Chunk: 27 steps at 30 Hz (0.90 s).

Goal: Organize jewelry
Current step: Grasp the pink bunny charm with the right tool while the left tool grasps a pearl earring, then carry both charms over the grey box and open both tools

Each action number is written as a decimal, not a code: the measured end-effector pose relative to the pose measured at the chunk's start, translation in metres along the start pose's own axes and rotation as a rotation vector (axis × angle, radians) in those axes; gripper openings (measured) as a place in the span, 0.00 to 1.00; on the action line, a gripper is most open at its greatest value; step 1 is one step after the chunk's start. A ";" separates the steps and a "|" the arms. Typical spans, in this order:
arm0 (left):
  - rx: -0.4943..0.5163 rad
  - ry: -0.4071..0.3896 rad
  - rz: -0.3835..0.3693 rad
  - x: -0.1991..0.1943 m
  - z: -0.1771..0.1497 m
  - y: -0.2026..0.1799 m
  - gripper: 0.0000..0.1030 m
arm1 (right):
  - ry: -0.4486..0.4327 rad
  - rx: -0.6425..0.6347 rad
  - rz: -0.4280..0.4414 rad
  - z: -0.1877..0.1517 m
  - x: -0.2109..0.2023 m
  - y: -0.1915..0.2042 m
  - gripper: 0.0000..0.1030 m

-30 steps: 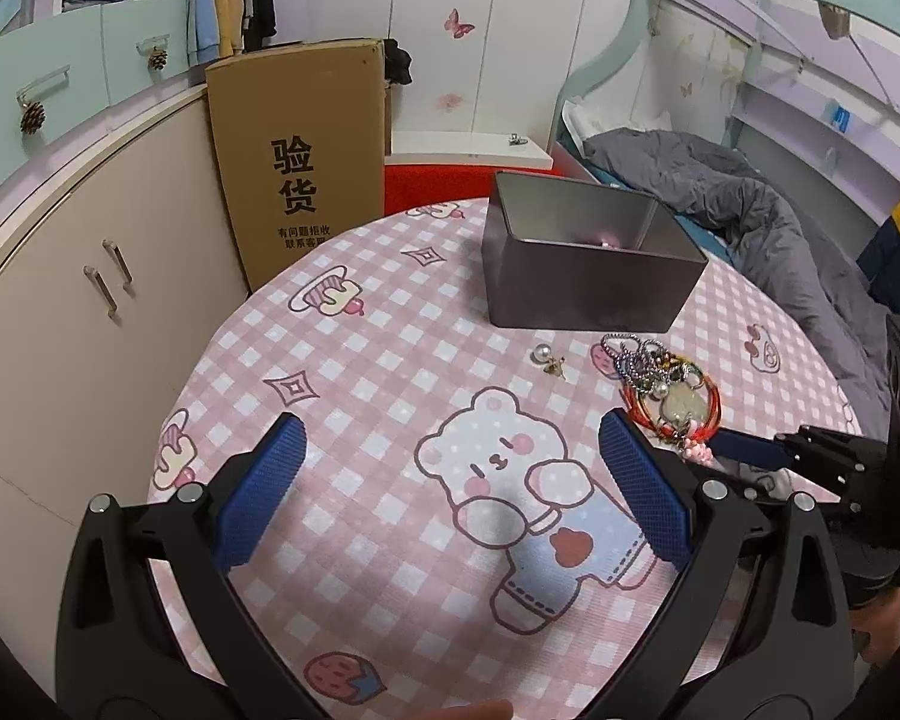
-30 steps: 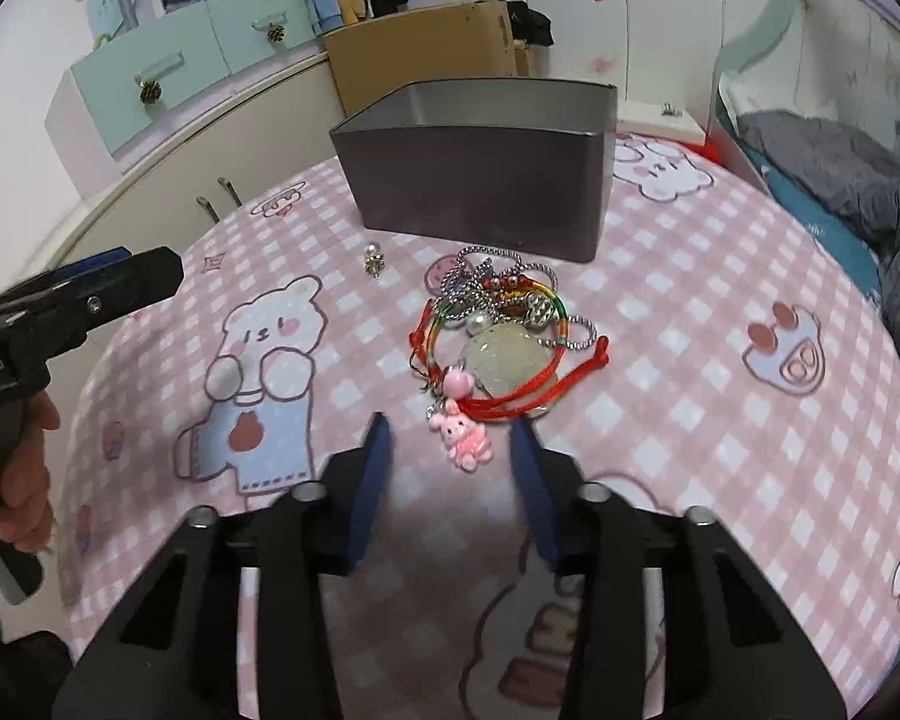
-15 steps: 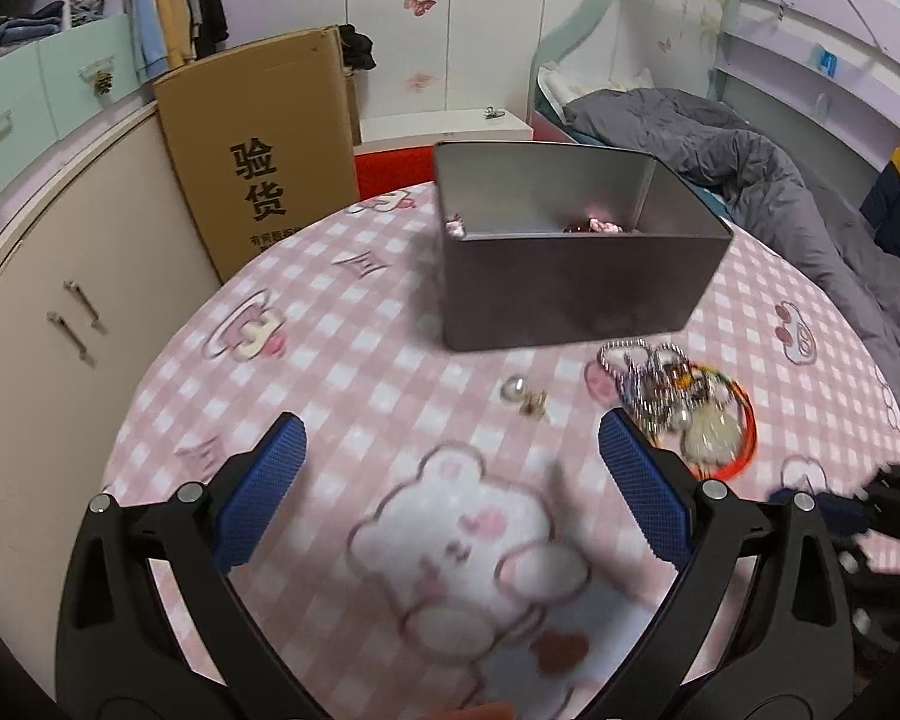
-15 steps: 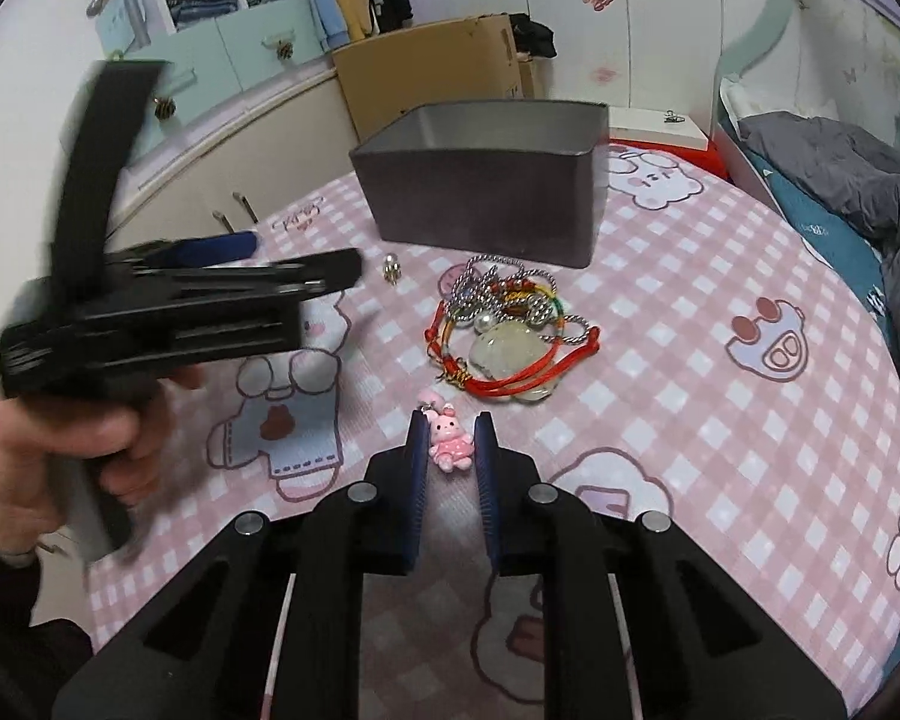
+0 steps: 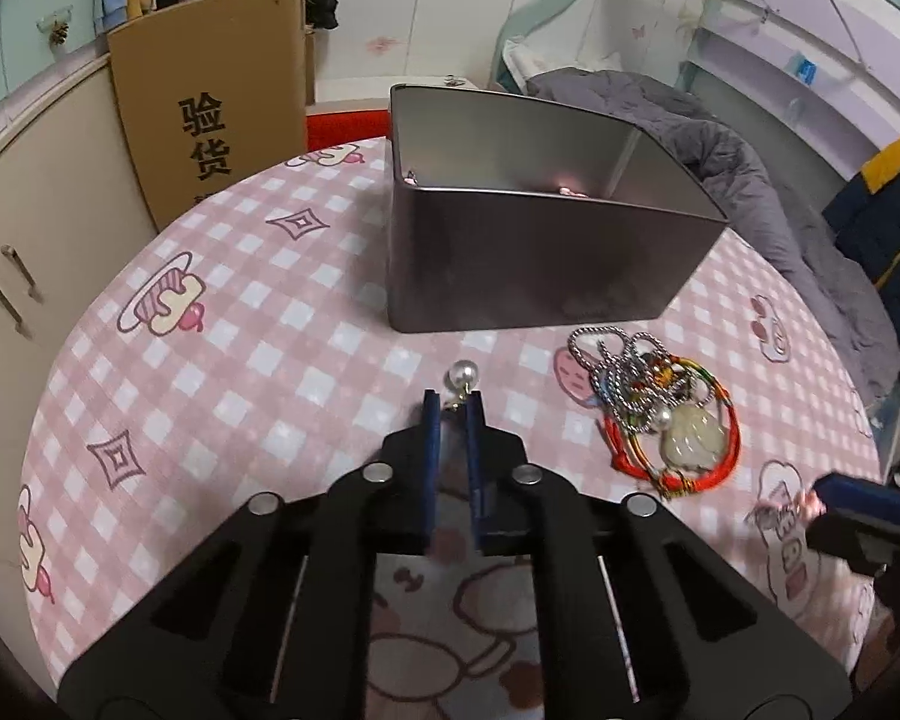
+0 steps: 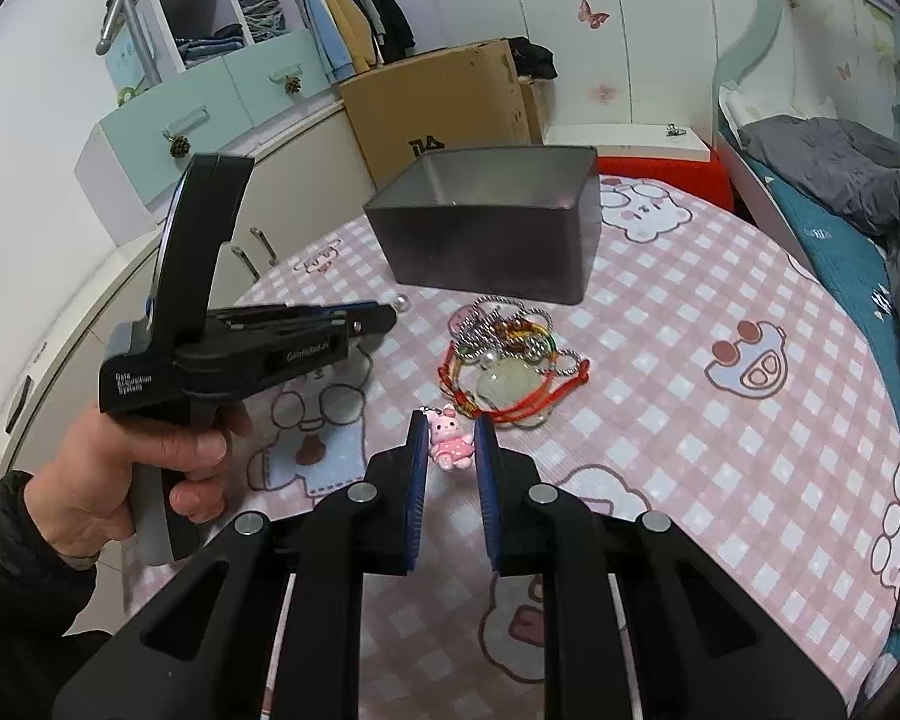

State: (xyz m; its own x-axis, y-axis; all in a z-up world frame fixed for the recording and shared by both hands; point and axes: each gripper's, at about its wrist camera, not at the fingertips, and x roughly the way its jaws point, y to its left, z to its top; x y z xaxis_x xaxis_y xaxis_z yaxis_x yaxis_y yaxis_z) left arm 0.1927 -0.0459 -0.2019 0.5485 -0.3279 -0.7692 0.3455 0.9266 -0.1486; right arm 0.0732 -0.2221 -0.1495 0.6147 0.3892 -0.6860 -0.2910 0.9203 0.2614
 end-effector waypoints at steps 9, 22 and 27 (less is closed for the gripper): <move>0.019 -0.050 -0.037 -0.034 -0.005 -0.001 0.08 | -0.066 -0.022 0.012 0.021 -0.024 0.005 0.14; 0.054 -0.277 -0.030 -0.134 0.064 -0.011 0.07 | -0.221 -0.149 -0.056 0.117 -0.055 0.003 0.14; 0.080 -0.305 -0.025 -0.137 0.093 -0.021 0.07 | -0.219 -0.130 -0.040 0.152 -0.038 -0.007 0.14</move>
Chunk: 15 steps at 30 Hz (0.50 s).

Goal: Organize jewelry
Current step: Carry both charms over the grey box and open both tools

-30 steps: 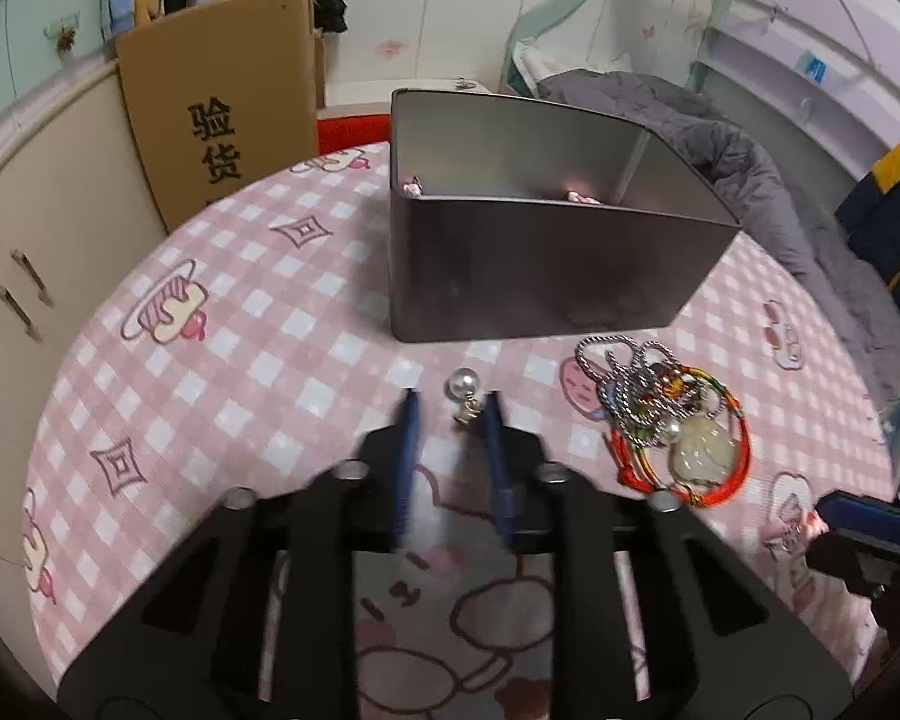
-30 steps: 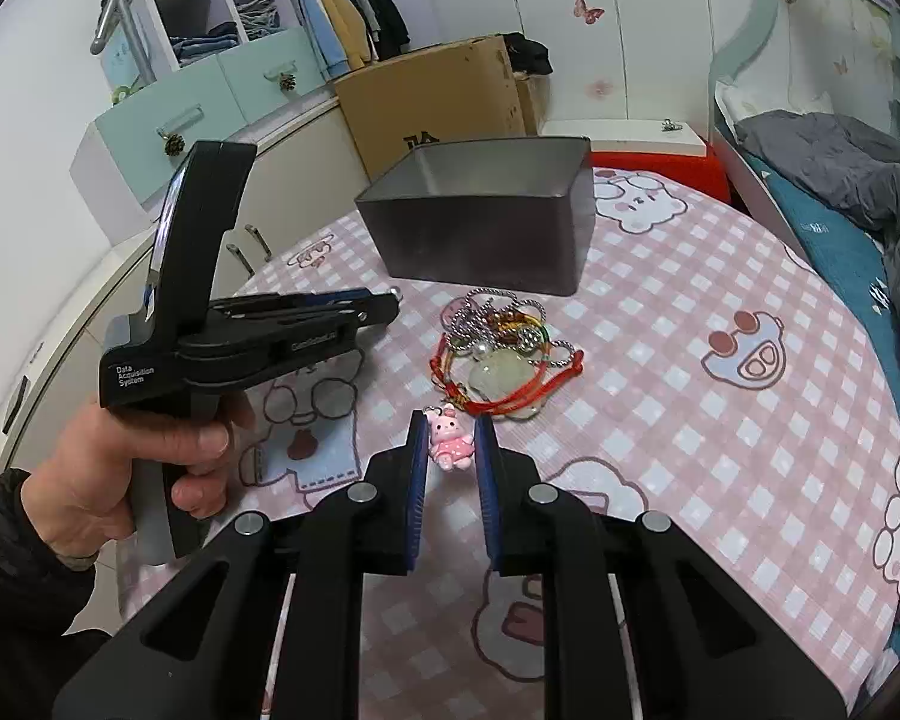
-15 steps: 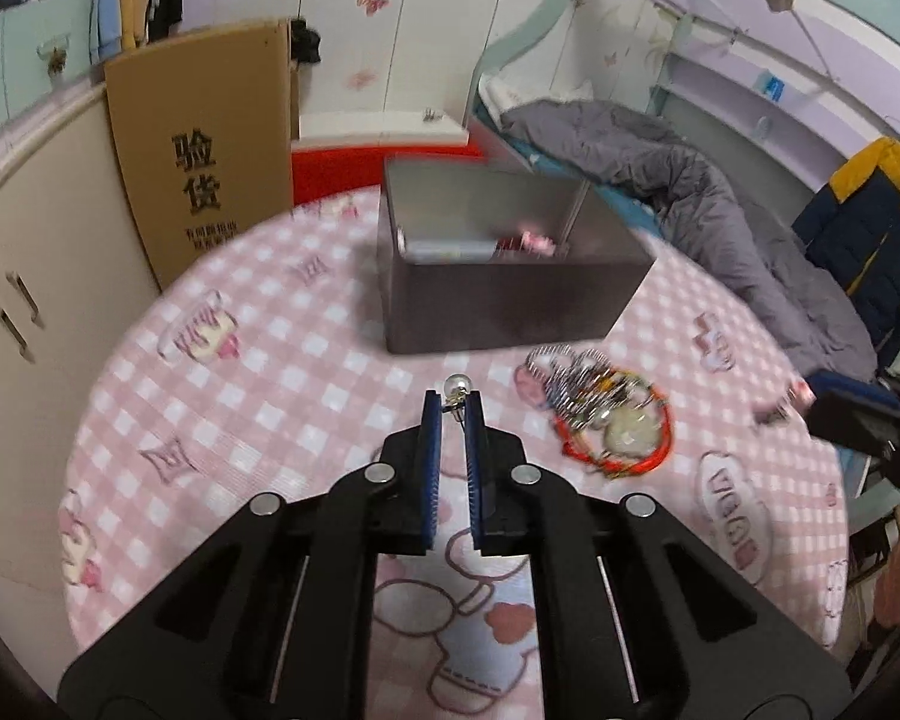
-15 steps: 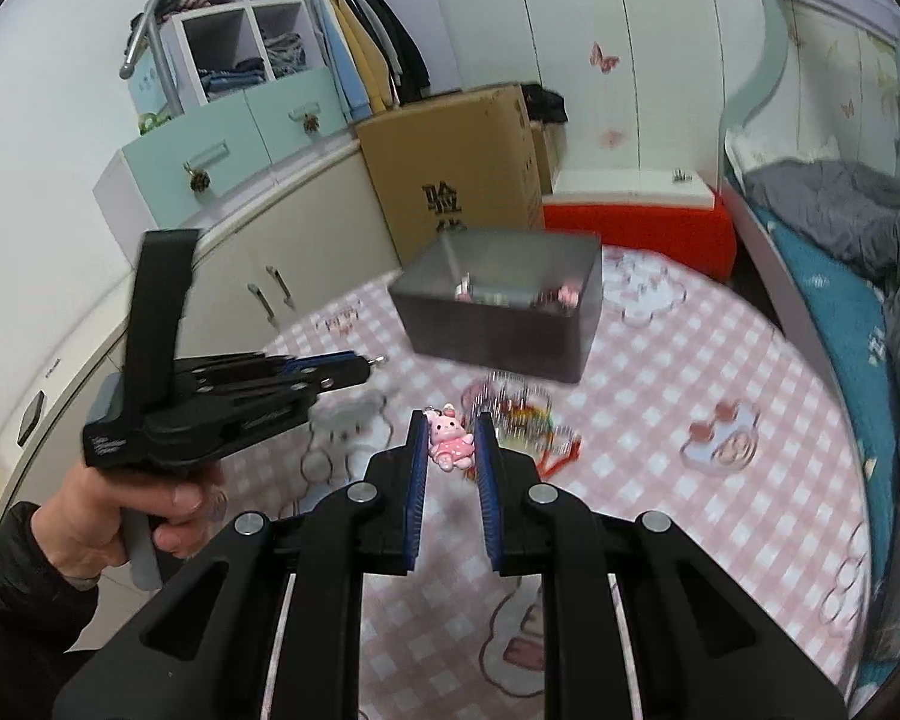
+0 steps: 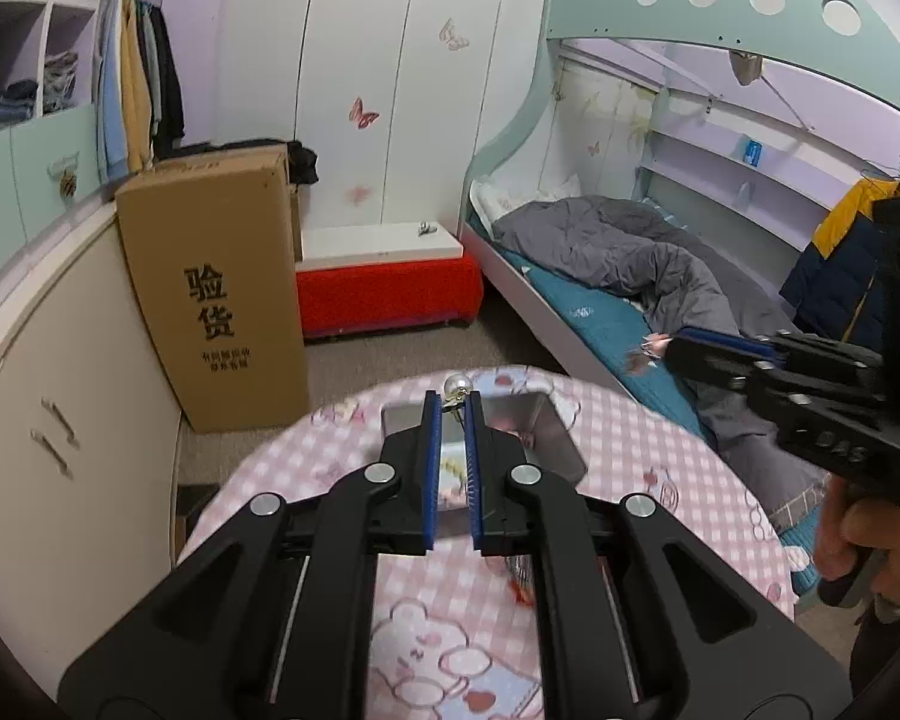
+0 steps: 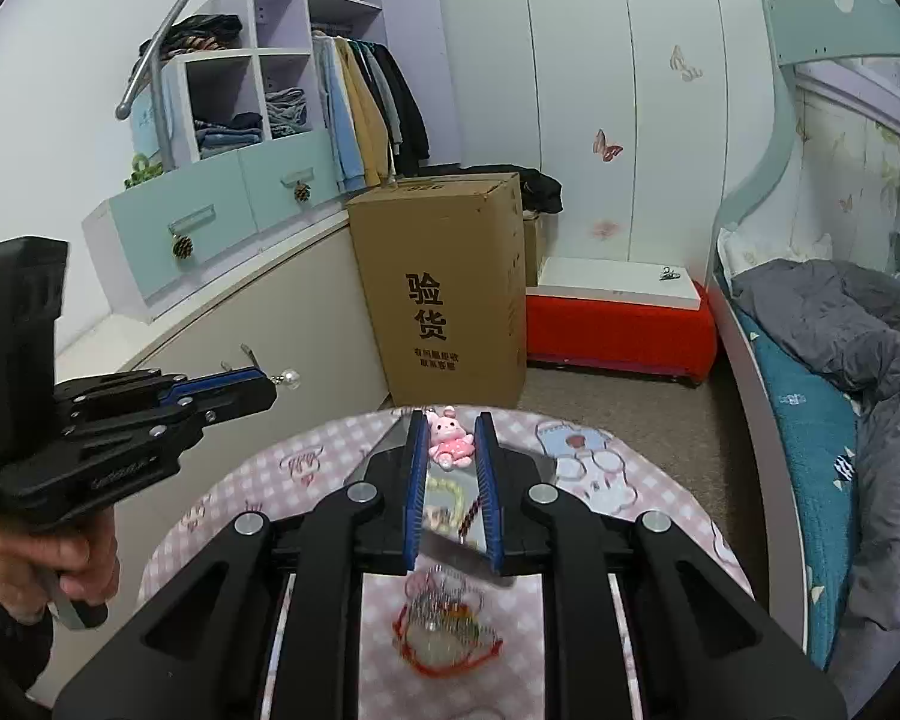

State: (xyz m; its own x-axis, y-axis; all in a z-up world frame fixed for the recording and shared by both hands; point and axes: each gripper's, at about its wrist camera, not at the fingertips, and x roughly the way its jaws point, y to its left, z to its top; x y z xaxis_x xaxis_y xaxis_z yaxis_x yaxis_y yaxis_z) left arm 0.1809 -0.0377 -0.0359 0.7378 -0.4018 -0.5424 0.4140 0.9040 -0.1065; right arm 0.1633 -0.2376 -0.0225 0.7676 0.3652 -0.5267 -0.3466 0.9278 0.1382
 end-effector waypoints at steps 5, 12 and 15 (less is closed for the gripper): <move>-0.014 0.032 -0.043 0.022 0.018 -0.001 0.07 | 0.040 0.042 0.028 0.010 0.027 -0.010 0.14; -0.028 0.131 -0.041 0.064 0.024 0.004 0.26 | 0.119 0.157 0.038 0.004 0.065 -0.033 0.49; -0.055 0.088 0.040 0.061 0.022 0.014 0.94 | 0.081 0.228 0.009 -0.004 0.057 -0.049 0.86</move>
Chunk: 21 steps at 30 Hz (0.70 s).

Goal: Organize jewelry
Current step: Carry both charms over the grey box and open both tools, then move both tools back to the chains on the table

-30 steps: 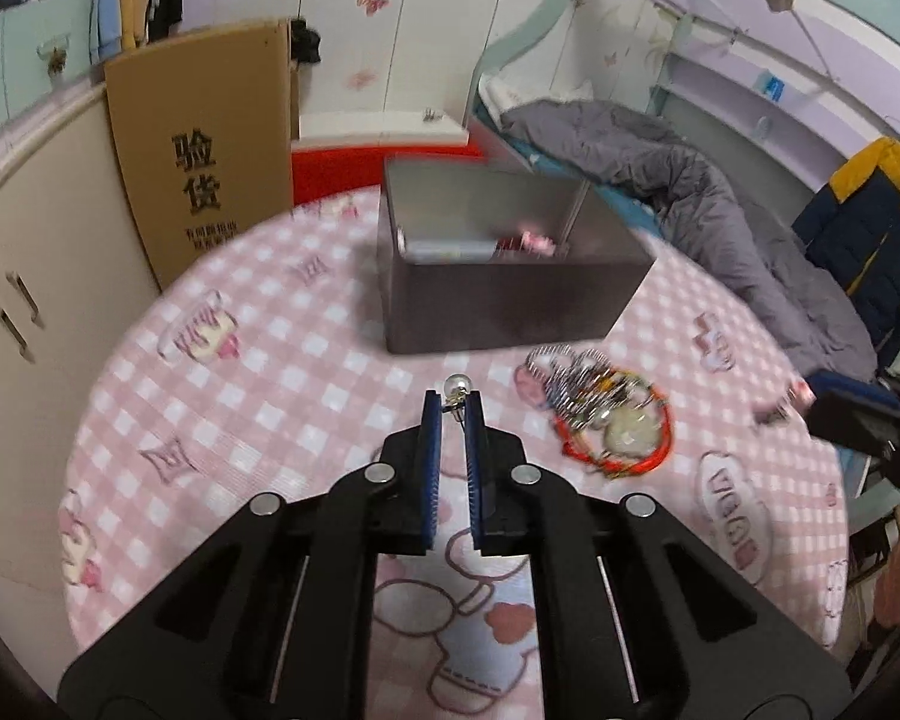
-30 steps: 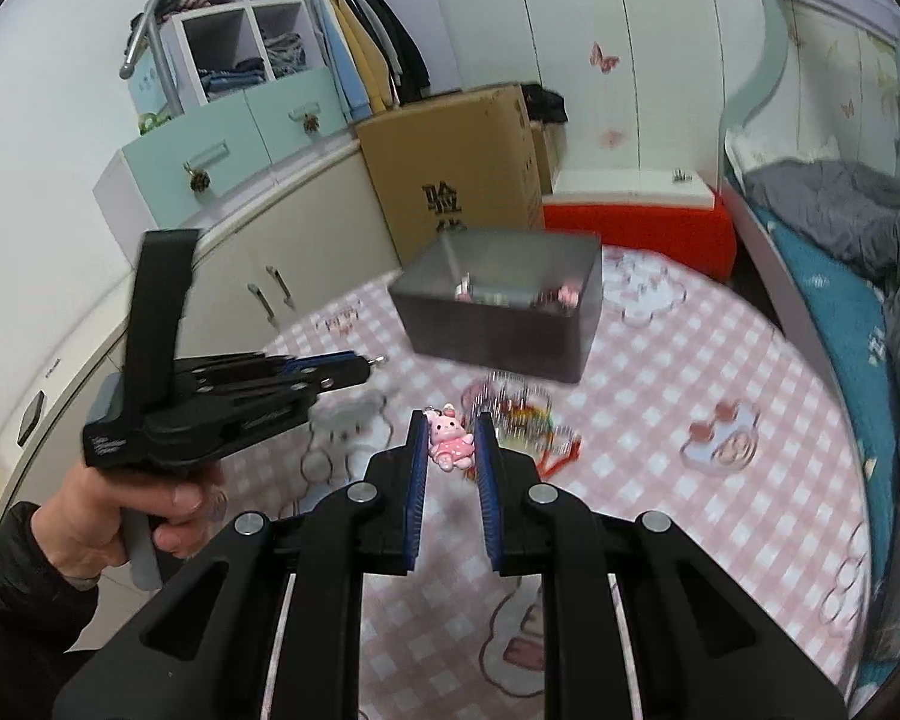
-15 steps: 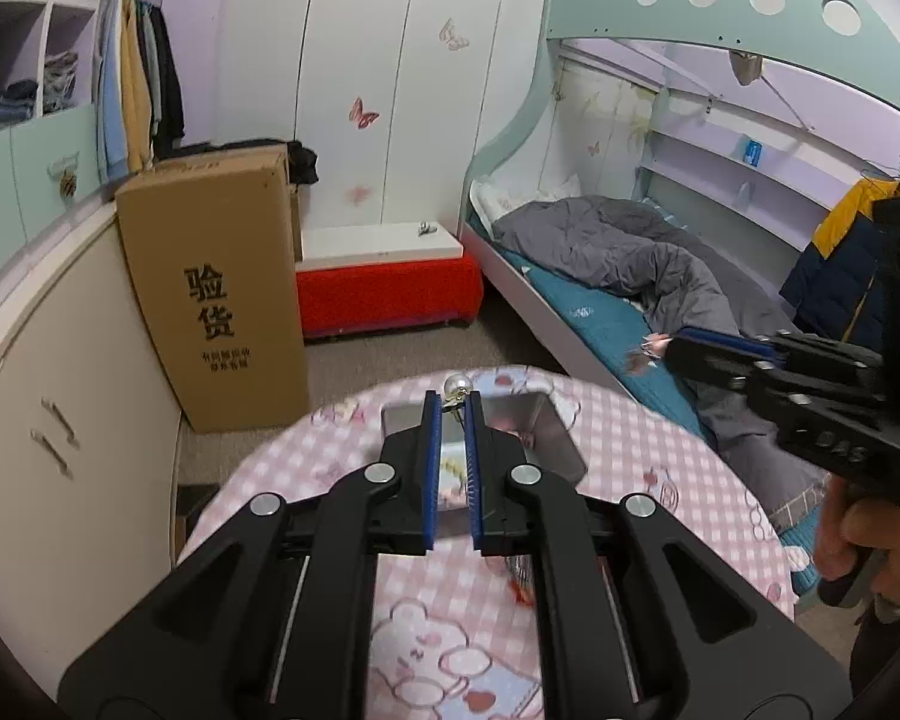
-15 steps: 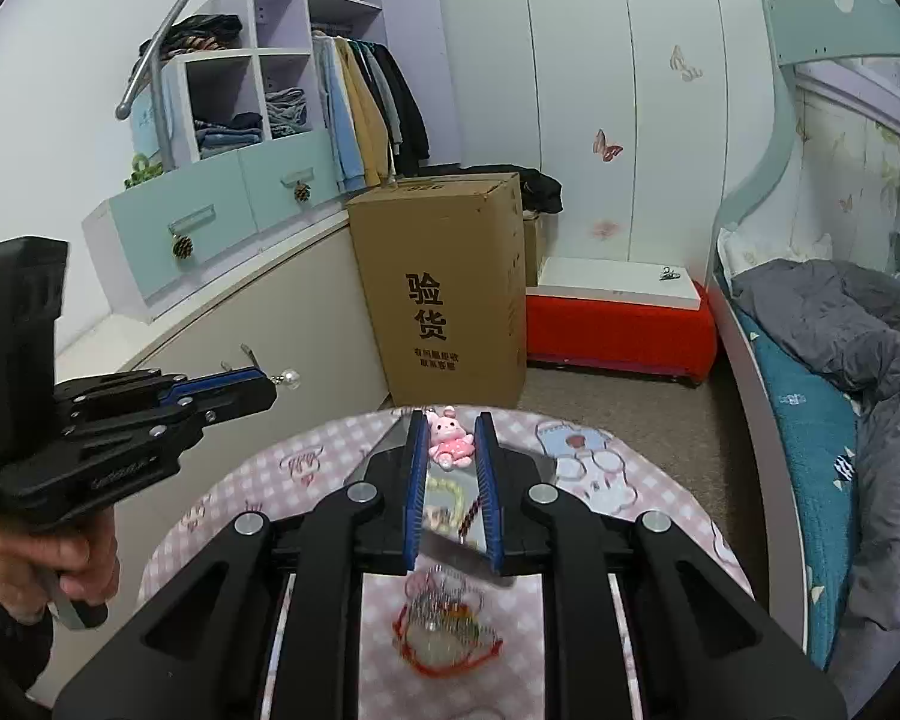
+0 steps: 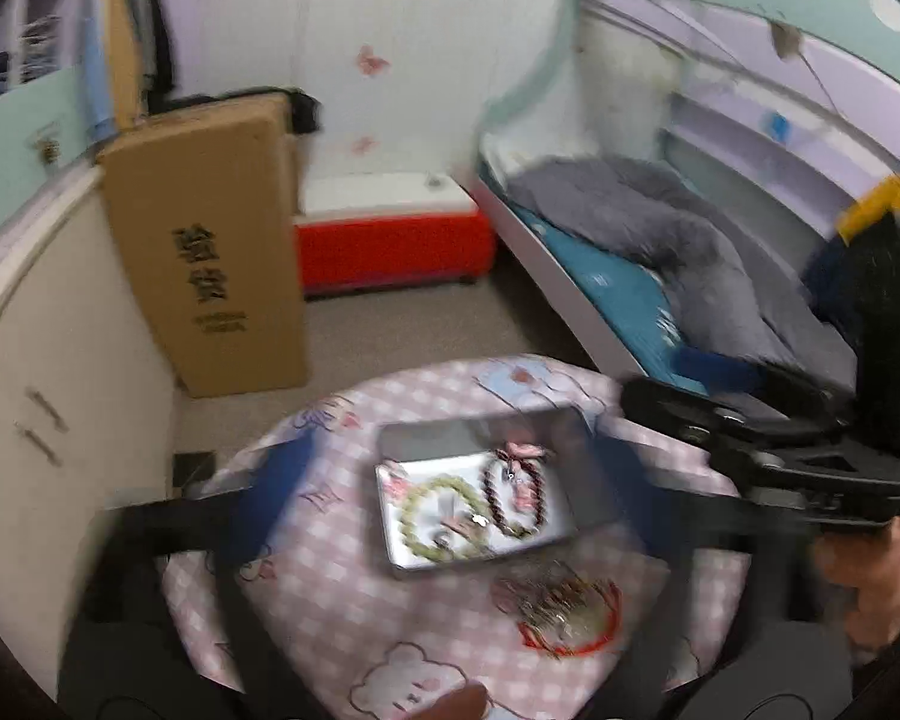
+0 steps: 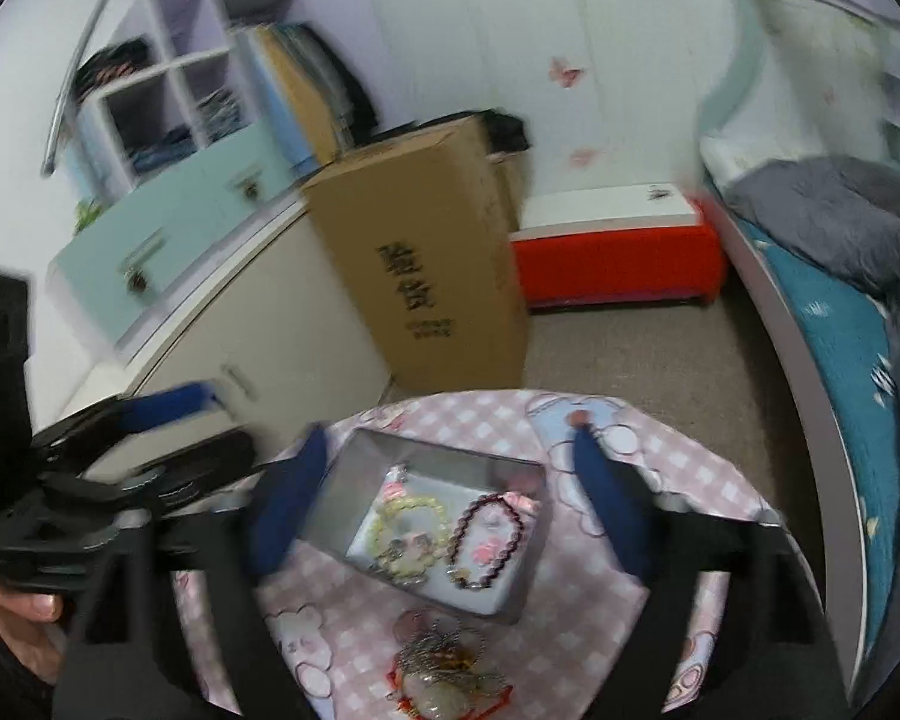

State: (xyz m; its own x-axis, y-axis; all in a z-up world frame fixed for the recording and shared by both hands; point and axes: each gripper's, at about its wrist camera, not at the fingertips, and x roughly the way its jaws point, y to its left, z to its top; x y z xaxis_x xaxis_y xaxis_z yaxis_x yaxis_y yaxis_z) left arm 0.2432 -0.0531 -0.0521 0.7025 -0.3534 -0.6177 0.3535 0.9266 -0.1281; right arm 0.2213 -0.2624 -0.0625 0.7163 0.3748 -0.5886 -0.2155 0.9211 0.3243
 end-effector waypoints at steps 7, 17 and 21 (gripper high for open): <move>-0.044 -0.055 0.066 -0.024 -0.011 0.014 0.94 | -0.063 0.104 -0.032 -0.011 -0.033 -0.026 0.92; -0.101 -0.078 0.111 -0.080 -0.056 0.018 0.94 | -0.105 0.104 -0.085 -0.041 -0.092 -0.012 0.92; -0.071 -0.094 0.115 -0.098 -0.073 0.007 0.94 | -0.088 0.029 -0.132 -0.058 -0.113 0.009 0.92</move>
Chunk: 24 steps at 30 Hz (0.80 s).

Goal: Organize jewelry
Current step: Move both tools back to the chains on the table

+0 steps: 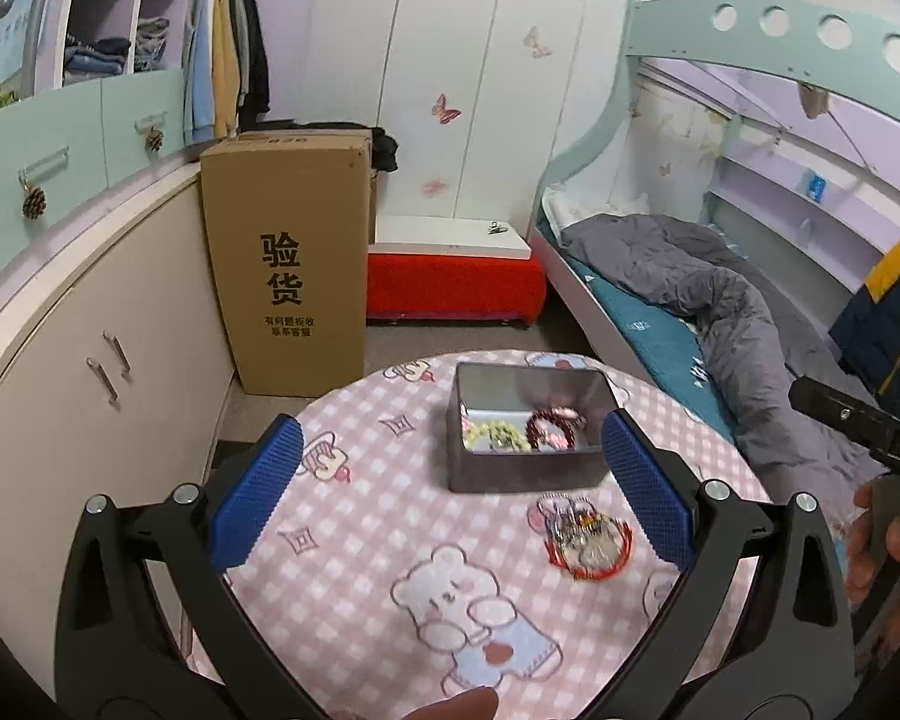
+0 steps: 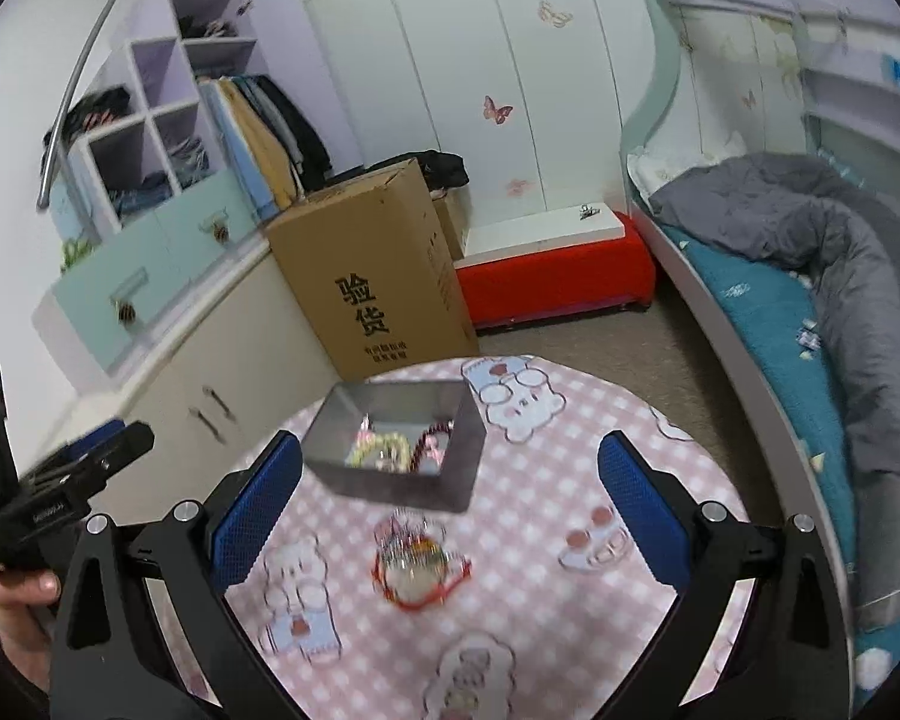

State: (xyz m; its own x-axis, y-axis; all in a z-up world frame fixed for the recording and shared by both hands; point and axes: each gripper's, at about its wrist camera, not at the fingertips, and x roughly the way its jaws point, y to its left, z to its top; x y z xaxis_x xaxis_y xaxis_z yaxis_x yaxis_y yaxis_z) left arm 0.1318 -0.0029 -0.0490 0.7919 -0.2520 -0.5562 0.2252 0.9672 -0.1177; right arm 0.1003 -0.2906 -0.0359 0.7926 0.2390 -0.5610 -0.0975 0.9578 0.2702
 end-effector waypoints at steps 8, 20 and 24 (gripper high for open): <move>-0.006 0.117 -0.077 0.025 -0.043 -0.019 0.94 | 0.029 -0.036 -0.024 -0.036 -0.005 0.001 0.92; 0.015 0.306 -0.027 0.104 -0.096 -0.051 0.94 | 0.118 0.040 -0.014 -0.073 0.013 -0.019 0.92; 0.036 0.334 -0.008 0.121 -0.101 -0.055 0.94 | 0.135 0.047 -0.011 -0.077 0.018 -0.022 0.92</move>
State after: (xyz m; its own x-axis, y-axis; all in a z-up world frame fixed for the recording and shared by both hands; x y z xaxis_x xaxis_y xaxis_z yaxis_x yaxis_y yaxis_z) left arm 0.1584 -0.0831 -0.1927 0.5613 -0.2294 -0.7952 0.2551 0.9620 -0.0974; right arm 0.0702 -0.2953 -0.1120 0.7049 0.2507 -0.6635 -0.0581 0.9527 0.2982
